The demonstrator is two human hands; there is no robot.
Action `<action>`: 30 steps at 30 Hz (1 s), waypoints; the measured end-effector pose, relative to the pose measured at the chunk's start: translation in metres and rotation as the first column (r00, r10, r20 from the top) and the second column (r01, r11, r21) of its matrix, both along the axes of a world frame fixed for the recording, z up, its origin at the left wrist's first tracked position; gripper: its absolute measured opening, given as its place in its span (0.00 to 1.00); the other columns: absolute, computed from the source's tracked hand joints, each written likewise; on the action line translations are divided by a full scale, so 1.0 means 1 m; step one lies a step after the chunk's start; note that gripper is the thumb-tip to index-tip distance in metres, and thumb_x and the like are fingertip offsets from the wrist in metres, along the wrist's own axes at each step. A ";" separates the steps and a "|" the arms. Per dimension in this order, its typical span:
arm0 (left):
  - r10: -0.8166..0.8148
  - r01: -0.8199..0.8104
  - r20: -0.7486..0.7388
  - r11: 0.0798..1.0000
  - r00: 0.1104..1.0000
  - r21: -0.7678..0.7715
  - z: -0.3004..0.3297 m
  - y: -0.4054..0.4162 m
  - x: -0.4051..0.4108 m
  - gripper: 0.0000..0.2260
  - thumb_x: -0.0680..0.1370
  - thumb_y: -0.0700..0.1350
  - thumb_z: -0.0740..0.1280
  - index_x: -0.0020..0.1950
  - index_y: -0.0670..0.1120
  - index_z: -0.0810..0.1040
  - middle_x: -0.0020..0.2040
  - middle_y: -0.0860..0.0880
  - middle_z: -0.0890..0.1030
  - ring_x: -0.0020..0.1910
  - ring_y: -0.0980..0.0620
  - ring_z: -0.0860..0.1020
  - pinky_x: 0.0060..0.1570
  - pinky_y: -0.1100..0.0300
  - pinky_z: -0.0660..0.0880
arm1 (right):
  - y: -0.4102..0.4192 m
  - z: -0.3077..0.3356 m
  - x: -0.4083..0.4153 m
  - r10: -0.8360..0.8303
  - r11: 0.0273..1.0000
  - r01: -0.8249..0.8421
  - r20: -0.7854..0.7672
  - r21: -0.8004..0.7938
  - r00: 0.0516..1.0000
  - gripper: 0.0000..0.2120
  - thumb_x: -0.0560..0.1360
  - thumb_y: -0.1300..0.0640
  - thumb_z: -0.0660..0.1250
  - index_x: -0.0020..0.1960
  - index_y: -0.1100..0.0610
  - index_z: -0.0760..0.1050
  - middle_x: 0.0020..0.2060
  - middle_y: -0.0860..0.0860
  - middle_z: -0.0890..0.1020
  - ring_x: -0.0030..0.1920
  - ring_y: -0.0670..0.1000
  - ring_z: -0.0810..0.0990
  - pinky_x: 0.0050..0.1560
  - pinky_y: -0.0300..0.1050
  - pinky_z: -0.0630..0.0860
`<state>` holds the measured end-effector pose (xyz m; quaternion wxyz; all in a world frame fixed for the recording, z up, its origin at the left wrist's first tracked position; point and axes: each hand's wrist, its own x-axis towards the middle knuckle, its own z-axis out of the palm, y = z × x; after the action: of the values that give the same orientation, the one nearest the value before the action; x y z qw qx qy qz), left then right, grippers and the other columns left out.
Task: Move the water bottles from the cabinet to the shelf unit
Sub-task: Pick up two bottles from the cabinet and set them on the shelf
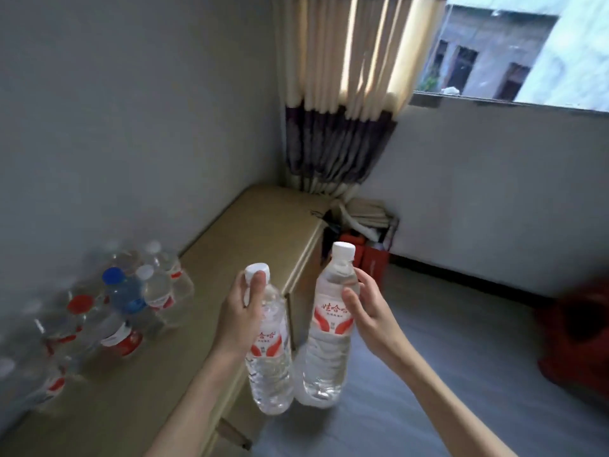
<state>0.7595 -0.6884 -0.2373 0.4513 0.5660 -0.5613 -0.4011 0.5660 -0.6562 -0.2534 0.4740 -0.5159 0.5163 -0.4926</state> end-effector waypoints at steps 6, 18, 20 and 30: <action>-0.398 0.403 0.063 0.909 0.915 -0.107 0.013 0.042 -0.159 0.20 0.68 0.70 0.52 0.43 0.57 0.71 0.40 0.57 0.76 0.40 0.69 0.75 0.45 0.74 0.70 | 0.106 0.011 -0.132 -0.391 0.920 0.388 -0.101 -0.045 0.915 0.35 0.62 0.30 0.64 0.62 0.47 0.65 0.52 0.42 0.78 0.50 0.37 0.79 0.46 0.32 0.75; -0.805 0.803 0.021 0.587 0.592 -0.104 0.012 0.216 -0.473 0.23 0.68 0.69 0.49 0.47 0.55 0.72 0.44 0.57 0.77 0.46 0.60 0.75 0.48 0.60 0.70 | 0.367 0.029 -0.375 -0.789 0.578 0.811 -0.313 -0.088 0.529 0.28 0.63 0.27 0.58 0.59 0.35 0.63 0.56 0.41 0.77 0.57 0.42 0.77 0.55 0.40 0.76; -0.858 0.854 0.019 0.508 0.513 -0.111 0.015 0.244 -0.519 0.24 0.71 0.66 0.49 0.52 0.50 0.72 0.45 0.57 0.76 0.46 0.59 0.75 0.48 0.59 0.69 | 0.403 0.030 -0.402 -0.834 0.504 0.861 -0.301 -0.074 0.462 0.27 0.65 0.31 0.57 0.62 0.36 0.62 0.58 0.44 0.78 0.57 0.44 0.78 0.55 0.40 0.76; -0.992 0.984 -0.003 0.128 0.128 -0.121 0.003 0.369 -0.746 0.22 0.71 0.66 0.50 0.51 0.53 0.72 0.46 0.56 0.76 0.48 0.62 0.74 0.48 0.63 0.70 | 0.541 0.010 -0.535 -0.956 0.054 0.997 -0.293 -0.058 0.035 0.16 0.73 0.39 0.60 0.58 0.35 0.61 0.57 0.38 0.74 0.57 0.50 0.79 0.58 0.53 0.76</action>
<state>0.0135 -0.3190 -0.2347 0.1224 0.0178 -0.7932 -0.5962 0.0312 -0.1149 -0.2430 -0.0216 -0.0407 0.8216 -0.5682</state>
